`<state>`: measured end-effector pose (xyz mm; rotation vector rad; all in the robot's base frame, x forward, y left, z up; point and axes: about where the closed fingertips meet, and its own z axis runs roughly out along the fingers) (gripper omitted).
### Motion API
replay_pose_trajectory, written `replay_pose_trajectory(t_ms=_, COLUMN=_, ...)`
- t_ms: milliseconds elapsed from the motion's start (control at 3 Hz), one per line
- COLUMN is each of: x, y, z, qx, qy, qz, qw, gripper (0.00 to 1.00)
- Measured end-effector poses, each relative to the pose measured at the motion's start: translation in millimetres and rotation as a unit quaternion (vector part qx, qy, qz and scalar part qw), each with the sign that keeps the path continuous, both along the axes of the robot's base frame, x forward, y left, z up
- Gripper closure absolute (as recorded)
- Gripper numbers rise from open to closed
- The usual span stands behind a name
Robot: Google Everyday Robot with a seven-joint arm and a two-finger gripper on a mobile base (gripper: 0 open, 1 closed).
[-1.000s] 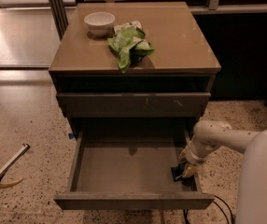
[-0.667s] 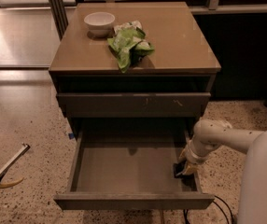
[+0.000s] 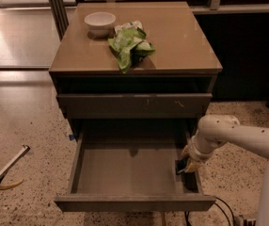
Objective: Pick rxbar blueberry from middle drawer and place on counter
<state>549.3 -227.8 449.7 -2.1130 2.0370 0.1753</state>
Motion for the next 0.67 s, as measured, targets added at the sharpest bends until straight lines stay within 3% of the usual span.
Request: replay_pose_trajectory(t_ms=667, x=-13.2, y=4.4, z=121.6, qx=0.029, qy=-0.055, qz=0.035, qw=0.9974, gripper=1.0)
